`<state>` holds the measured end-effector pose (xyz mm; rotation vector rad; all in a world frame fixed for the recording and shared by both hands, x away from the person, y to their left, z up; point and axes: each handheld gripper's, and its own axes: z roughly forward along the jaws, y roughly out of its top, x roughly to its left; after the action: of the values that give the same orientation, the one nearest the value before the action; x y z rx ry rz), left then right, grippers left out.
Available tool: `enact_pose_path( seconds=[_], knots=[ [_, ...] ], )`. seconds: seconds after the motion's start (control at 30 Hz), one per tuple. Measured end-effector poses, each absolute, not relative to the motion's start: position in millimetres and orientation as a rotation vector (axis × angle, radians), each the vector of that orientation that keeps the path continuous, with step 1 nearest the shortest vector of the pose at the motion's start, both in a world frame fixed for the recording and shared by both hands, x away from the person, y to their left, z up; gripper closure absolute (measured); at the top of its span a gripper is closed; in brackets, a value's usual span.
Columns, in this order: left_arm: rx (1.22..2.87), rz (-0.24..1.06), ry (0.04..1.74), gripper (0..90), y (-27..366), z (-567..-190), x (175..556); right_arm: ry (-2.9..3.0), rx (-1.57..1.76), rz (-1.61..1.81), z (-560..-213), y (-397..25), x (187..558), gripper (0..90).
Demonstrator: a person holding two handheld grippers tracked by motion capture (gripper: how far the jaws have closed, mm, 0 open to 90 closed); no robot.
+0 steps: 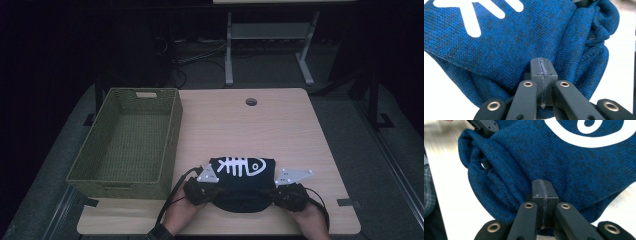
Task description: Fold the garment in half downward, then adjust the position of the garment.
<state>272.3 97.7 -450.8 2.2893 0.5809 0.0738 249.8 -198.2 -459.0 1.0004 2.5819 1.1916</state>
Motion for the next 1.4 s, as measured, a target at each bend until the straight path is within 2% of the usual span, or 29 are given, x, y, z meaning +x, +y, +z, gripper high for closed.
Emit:
enact_pose_path(
  seconds=[0.47,0.67,0.9,1.1,1.3,1.4],
  knots=[
    [2.188,0.149,0.591,89.6,104.6,-421.5,291.3,2.461,0.999,1.317,-433.8,-205.6,267.1,90.0],
    [2.185,0.205,0.604,89.5,93.6,-423.9,311.6,2.45,0.98,1.333,-433.0,-193.0,286.0,90.0],
    [2.26,0.208,0.656,89.5,84.8,-444.6,334.2,2.484,0.995,1.255,-448.0,-179.0,304.6,90.0],
    [2.274,0.212,0.676,89.8,86.4,-451.6,339.5,2.52,0.993,1.165,-461.1,-171.8,310.1,90.0],
    [2.253,0.205,0.675,89.6,87.6,-449.4,338.1,2.502,0.983,1.209,-457.4,-174.8,308.6,89.7],
    [2.234,0.188,0.684,89.3,88.9,-448.6,337.6,2.495,0.992,1.233,-453.9,-178.0,306.7,84.5]
  ],
)
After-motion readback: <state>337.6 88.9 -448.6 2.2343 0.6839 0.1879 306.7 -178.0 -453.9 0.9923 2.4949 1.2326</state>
